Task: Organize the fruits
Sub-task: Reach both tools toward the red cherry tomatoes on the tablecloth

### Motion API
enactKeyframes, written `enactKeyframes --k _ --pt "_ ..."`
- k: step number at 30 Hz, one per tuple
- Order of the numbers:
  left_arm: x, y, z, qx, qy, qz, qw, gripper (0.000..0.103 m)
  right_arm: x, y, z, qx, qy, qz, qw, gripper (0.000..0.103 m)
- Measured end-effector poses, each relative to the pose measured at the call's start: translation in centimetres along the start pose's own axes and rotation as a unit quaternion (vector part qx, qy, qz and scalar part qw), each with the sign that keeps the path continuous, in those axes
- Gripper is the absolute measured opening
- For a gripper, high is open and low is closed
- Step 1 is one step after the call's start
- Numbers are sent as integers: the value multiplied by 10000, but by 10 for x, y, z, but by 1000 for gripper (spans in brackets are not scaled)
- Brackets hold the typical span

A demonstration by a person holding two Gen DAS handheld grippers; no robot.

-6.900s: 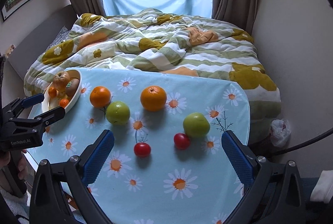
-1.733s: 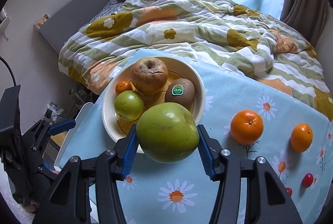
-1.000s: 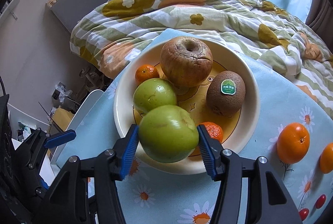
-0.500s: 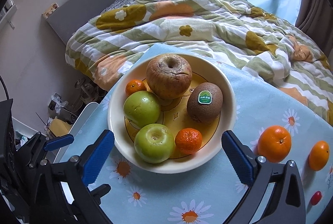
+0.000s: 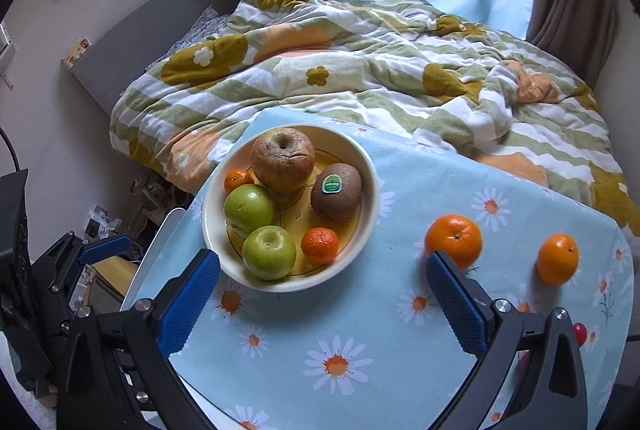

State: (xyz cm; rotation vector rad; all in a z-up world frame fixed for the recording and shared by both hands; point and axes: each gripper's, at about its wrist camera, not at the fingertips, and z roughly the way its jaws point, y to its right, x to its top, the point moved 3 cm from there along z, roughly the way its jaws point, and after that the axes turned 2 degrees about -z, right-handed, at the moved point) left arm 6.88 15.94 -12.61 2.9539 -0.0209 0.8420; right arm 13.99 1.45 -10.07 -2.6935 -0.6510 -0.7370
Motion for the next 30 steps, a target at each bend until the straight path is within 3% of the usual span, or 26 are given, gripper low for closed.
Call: enactKeyframes --k 10,17,22,30 --pt "29 58 -16 -176 291 310 9989 103 -32 77 -60 -678 170 534 9961 103" --pt "42 130 -10 -310 383 172 9986 103 -57 143 -98 -1159 356 483 9914 103" --pt "47 186 6 -418 378 169 9983 103 -78 193 -108 -1103 276 547 9920 103" --pt "34 259 47 -734 222 326 9965 103 -110 250 -87 -952 9 248 9951 103"
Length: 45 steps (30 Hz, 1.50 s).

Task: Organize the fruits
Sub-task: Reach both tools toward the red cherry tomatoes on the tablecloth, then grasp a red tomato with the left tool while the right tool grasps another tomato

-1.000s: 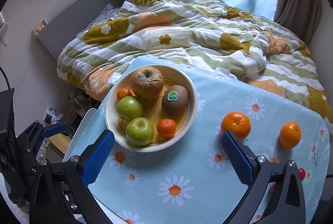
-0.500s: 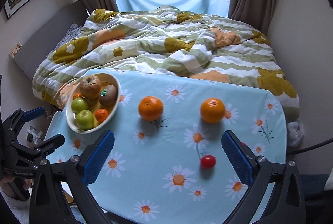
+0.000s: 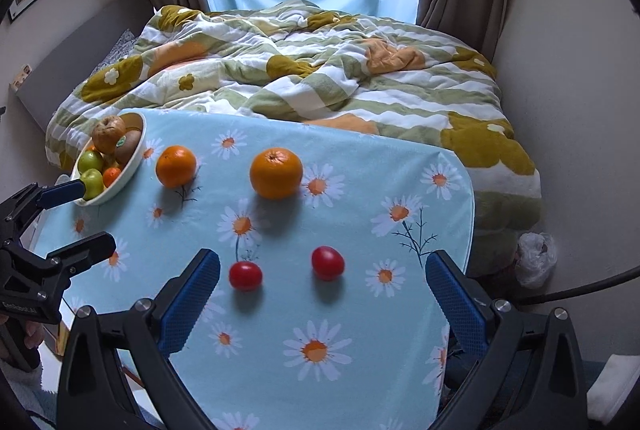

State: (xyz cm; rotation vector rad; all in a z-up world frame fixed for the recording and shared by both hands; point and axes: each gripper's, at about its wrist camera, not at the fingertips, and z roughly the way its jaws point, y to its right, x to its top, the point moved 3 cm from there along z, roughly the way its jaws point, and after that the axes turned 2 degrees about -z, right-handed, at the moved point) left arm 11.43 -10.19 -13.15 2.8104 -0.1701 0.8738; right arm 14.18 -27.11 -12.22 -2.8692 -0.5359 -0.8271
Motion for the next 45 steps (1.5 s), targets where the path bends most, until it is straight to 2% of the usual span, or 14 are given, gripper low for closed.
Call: enactKeyframes --k 5,7,9,14,16,17,19,23,27,29,33,41,45 --pt "-13 27 35 -162 -101 312 9993 103 -16 18 26 181 -165 -122 9996 102" --pt "-17 37 51 -144 -221 431 9987 96 -19 24 38 205 -226 -159 9994 100" --pt "-21 43 65 -92 -304 517 9982 85 -23 29 47 254 -297 -164 9991 98" --pt "-24 55 83 -64 -360 726 9967 81 -31 35 65 384 -450 -208 9980 91" --pt "-25 60 88 -74 -407 813 9958 74 -33 34 69 420 -488 -263 9976 87" --pt "-26 62 92 -72 -449 853 9953 67 -34 34 71 440 -498 -289 9974 86" --pt "-27 66 97 -130 -525 879 9947 64 -36 33 75 484 -513 -328 9970 86" --pt "-30 69 105 -186 -662 863 9939 50 -38 31 82 645 -570 -316 9958 85" --pt "-33 69 108 -79 -730 838 9938 40 -38 26 86 730 -600 -401 9947 74" --pt "-34 66 108 -62 -727 777 9943 39 -38 23 87 774 -600 -442 9942 73" --pt "-36 63 104 9 -722 686 9950 39 -37 18 92 843 -650 -538 9929 62" --pt "-38 56 101 89 -714 419 9965 39 -32 9 100 855 -659 -636 9921 52" --pt "-41 52 99 145 -708 328 9968 39 -30 4 102 775 -611 -774 9921 51"
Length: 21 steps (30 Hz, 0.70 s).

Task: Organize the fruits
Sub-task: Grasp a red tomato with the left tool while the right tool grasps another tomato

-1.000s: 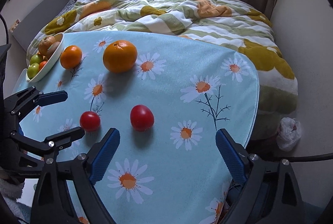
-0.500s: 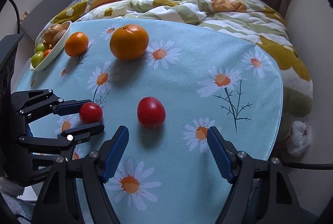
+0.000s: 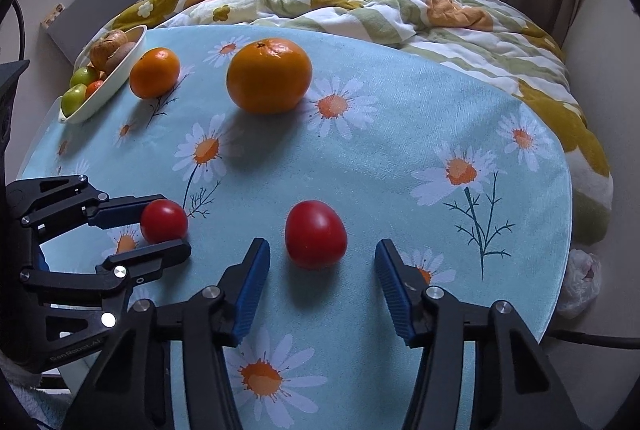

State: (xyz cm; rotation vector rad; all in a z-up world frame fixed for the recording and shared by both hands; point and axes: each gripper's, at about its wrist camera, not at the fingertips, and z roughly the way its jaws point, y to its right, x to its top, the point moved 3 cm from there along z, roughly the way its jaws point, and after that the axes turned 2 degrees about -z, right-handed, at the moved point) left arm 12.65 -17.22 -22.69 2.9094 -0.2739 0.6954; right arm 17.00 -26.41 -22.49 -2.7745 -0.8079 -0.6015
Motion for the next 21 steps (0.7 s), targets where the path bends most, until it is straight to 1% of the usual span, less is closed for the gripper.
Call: enactKeyframes --k 2,4,5,6,14,21 --pt "-1 -1 -1 30 -1 -31 10000 39 1 -2 1 2 20 -36 10000 50" --pt "-3 -2 -2 74 0 -73 9999 39 2 -5 1 -72 46 -149 9999 40" --pt "-3 -3 -3 80 -1 -106 9999 39 2 -7 1 -92 46 -215 9997 29" --pt "-4 -4 -4 86 2 -143 9999 39 3 -8 1 -103 59 -251 9996 27" --pt "-5 -13 -27 171 201 -405 9988 39 11 -20 -20 40 279 -376 9989 27" --pt "6 -24 -67 296 550 -655 9959 39 25 -38 -52 183 568 -474 9971 27"
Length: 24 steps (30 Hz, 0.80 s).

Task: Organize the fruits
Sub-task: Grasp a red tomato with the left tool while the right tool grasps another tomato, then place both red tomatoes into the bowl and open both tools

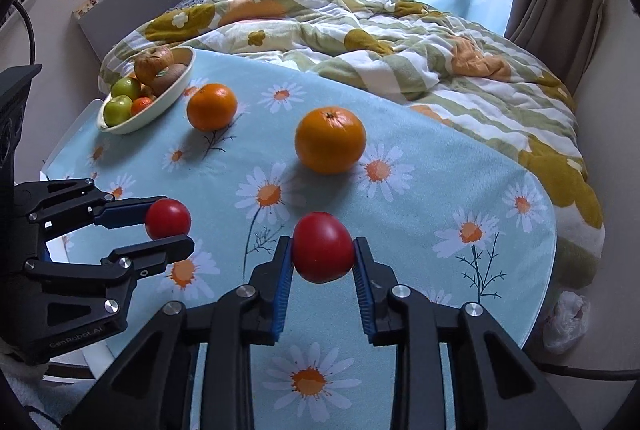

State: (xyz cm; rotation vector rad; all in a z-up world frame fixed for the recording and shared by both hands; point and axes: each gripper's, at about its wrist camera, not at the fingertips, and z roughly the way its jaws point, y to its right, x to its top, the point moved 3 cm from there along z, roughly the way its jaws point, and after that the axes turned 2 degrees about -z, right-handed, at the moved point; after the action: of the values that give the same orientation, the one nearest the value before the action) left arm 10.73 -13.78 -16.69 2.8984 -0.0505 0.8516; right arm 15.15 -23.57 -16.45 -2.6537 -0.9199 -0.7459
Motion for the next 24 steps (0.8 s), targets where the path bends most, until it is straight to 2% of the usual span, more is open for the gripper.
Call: enactKeyframes --k 10,16,24 --pt "20 -39 -63 240 503 -393 9977 39 32 -47 -37 242 321 -207 9990 27" --pt "26 -86 -88 289 684 -526 9959 39 57 -83 -39 240 413 -233 9986 27" --pt "34 -160 -103 318 673 -549 9957 39 96 -134 -25 236 449 -89 9987 27"
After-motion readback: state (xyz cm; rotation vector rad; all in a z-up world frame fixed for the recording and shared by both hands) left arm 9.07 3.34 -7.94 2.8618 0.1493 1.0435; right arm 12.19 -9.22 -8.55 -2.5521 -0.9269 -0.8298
